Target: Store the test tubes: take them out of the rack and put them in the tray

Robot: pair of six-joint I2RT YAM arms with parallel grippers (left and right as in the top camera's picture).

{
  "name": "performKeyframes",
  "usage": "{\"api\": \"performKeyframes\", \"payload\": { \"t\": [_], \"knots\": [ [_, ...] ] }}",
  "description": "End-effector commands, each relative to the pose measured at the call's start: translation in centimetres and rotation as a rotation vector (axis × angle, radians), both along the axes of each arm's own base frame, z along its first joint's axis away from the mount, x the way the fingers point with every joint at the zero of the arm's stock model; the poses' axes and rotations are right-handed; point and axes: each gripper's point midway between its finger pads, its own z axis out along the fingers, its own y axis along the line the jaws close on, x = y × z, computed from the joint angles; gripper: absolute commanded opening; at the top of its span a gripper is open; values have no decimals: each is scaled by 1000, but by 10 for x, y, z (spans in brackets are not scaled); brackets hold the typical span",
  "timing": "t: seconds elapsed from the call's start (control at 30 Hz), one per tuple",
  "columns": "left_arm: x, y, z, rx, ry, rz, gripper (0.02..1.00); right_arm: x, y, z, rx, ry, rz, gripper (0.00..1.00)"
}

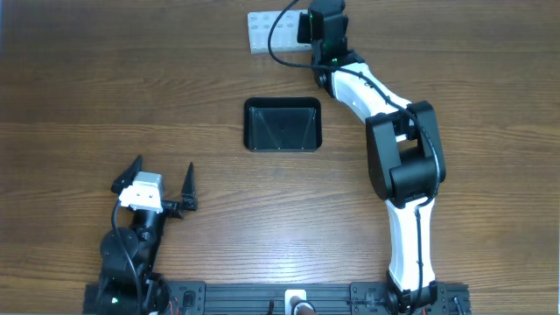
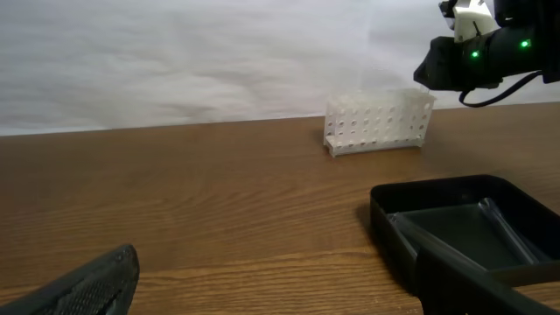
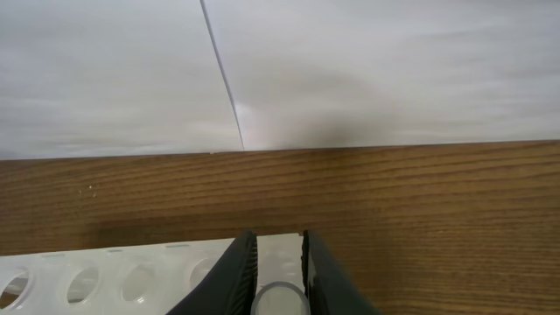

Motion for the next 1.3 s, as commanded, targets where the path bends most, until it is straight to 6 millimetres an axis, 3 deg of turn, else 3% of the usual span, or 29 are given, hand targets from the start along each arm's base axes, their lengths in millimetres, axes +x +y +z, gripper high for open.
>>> {"api": "performKeyframes", "payload": {
  "t": [0.03, 0.77, 1.0, 1.3],
  "knots": [
    [0, -1, -1, 9, -4, -9, 998, 4, 7, 5, 6, -15, 14, 137],
    [0, -1, -1, 9, -4, -9, 1000, 3, 6, 9, 6, -17, 9, 27],
    [0, -1, -1, 9, -4, -9, 1000, 1, 6, 43, 21, -68, 10, 16],
    [0, -1, -1, 9, -4, -9, 998, -10, 3, 121, -10, -196, 0, 18]
  ]
}}
